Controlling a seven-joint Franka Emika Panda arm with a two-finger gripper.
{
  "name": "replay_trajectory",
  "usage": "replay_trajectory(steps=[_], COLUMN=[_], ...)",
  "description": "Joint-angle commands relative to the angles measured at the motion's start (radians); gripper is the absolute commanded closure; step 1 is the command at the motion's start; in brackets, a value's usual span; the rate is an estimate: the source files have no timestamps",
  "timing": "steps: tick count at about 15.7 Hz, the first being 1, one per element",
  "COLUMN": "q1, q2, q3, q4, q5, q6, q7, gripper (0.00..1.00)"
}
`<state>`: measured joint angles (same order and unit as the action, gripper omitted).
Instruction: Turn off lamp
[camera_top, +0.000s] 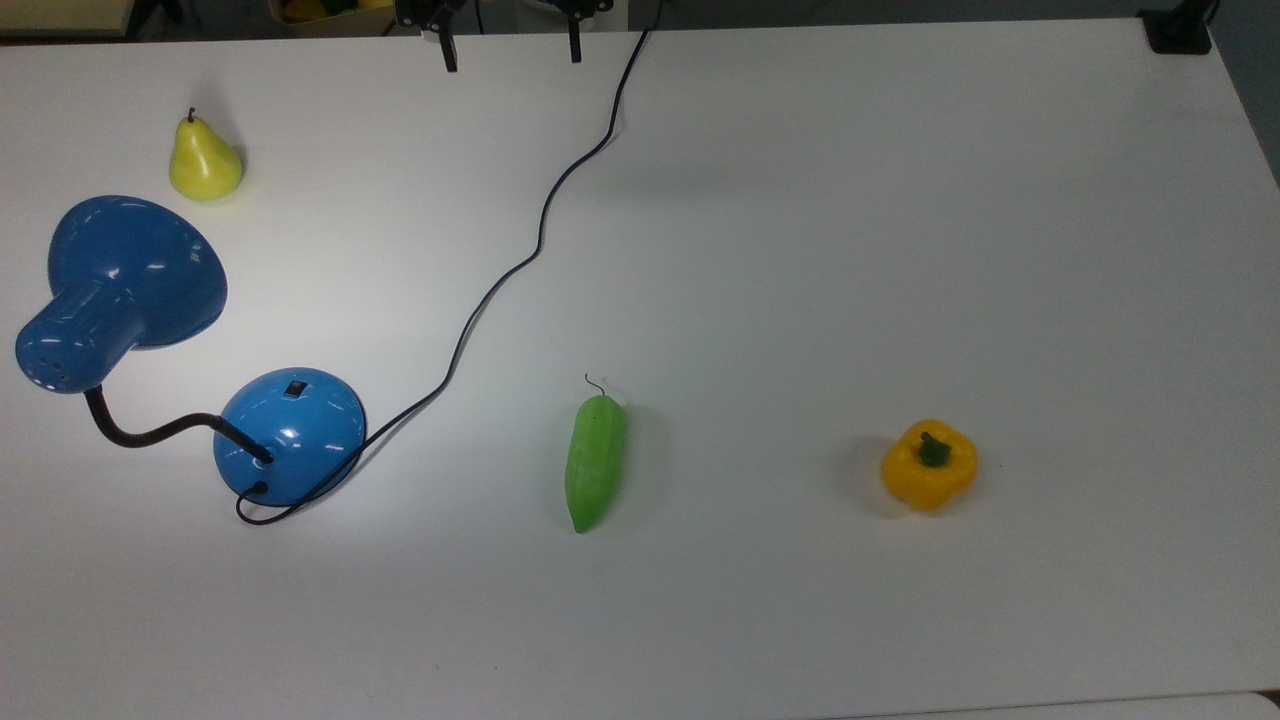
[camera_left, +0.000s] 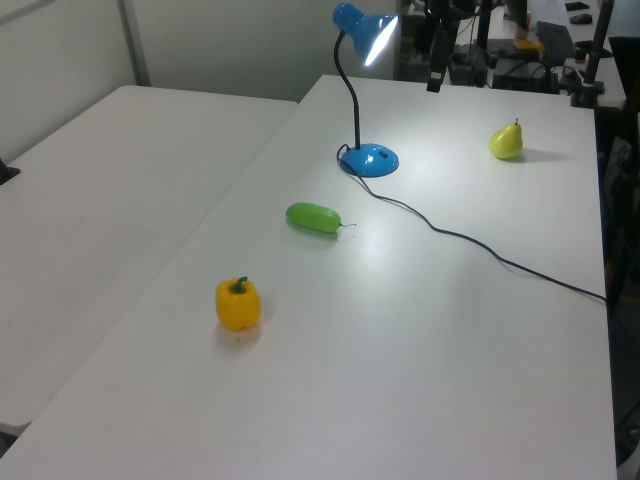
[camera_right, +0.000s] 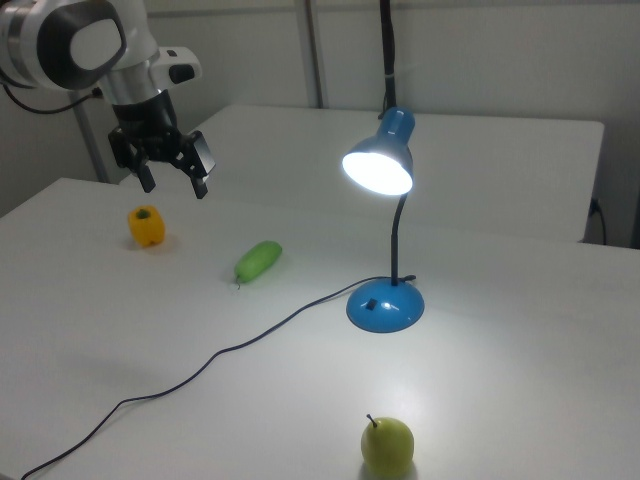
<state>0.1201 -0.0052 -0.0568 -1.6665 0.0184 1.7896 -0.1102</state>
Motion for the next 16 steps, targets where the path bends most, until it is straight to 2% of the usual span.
replay_trajectory(steps=[1,11,12,14,16], q1=[0.013,0.012,0.012,0.012,0.01], q2=[-0.019,-0.016,-0.016,-0.016,-0.018], q3=[-0.017,-0.018,-0.018,-0.017,-0.018], q4=[-0.027,-0.027,-0.027,-0.027,-0.027], q5=[0.015,0.017,0.017,0.024,0.041], q6=[0.016,0.017,0.017,0.017,0.017], q7=[-0.013,-0.031,-0.032,-0.032,-0.031], gripper=[0.0,0.0,0.03,0.22,0.52])
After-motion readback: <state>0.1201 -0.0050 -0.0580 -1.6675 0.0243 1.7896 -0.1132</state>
